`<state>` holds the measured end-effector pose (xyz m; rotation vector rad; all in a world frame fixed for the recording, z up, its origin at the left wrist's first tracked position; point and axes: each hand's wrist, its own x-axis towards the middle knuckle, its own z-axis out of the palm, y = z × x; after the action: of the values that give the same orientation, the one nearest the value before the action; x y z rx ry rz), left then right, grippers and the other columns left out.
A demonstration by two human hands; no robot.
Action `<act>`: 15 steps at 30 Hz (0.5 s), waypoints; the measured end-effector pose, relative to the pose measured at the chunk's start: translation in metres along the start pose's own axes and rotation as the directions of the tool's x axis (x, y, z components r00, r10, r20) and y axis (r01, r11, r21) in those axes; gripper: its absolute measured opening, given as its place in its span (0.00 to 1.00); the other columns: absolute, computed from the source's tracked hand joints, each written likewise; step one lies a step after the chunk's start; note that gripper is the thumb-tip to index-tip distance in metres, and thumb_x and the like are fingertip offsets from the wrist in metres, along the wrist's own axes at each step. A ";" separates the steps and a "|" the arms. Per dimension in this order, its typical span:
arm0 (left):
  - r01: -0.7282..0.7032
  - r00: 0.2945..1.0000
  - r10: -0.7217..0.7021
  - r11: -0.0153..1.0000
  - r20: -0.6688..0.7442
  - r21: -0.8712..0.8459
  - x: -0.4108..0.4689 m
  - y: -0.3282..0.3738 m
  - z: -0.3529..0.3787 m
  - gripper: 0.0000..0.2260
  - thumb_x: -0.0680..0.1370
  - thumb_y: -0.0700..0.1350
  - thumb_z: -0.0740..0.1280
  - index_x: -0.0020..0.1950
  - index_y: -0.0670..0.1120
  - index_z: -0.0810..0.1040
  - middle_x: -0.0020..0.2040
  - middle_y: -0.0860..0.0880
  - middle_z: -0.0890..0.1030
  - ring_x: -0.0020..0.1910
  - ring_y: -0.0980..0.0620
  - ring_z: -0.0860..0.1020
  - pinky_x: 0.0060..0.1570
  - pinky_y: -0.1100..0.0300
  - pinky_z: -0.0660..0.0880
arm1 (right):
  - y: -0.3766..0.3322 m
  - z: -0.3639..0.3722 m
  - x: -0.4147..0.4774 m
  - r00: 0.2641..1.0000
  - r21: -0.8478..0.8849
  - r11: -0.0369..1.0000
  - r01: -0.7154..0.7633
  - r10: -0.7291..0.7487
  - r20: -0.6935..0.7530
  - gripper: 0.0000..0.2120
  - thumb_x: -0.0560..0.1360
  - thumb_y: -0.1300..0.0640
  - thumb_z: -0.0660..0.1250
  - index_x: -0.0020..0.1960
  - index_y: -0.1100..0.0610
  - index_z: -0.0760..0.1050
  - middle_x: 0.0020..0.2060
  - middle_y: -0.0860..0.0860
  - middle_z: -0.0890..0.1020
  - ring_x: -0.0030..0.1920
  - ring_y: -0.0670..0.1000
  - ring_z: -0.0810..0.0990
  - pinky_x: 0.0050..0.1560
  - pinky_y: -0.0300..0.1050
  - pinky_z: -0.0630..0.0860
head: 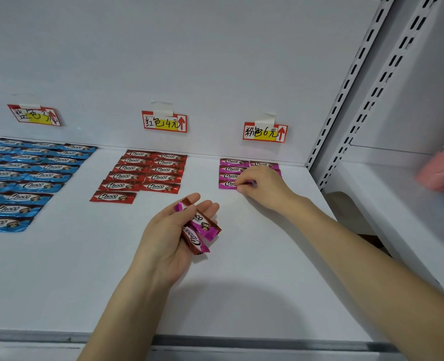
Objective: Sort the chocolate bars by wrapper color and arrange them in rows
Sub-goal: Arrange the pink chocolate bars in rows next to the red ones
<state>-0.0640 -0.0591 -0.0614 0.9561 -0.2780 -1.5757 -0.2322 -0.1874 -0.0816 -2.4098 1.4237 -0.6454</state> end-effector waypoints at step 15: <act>-0.161 0.976 0.171 0.983 0.135 -0.086 -0.012 -0.004 0.014 0.09 0.77 0.36 0.61 0.51 0.44 0.78 0.46 0.47 0.85 0.46 0.55 0.83 0.38 0.61 0.81 | -0.087 -0.029 -0.074 0.996 0.499 0.862 -0.085 0.072 0.045 0.06 0.72 0.58 0.70 0.40 0.48 0.77 0.37 0.46 0.81 0.36 0.40 0.77 0.39 0.33 0.73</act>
<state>-0.0769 -0.0518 -0.0502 0.7448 -0.3861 -1.4912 -0.2122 -0.0805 -0.0356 -1.9332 1.1557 -0.8412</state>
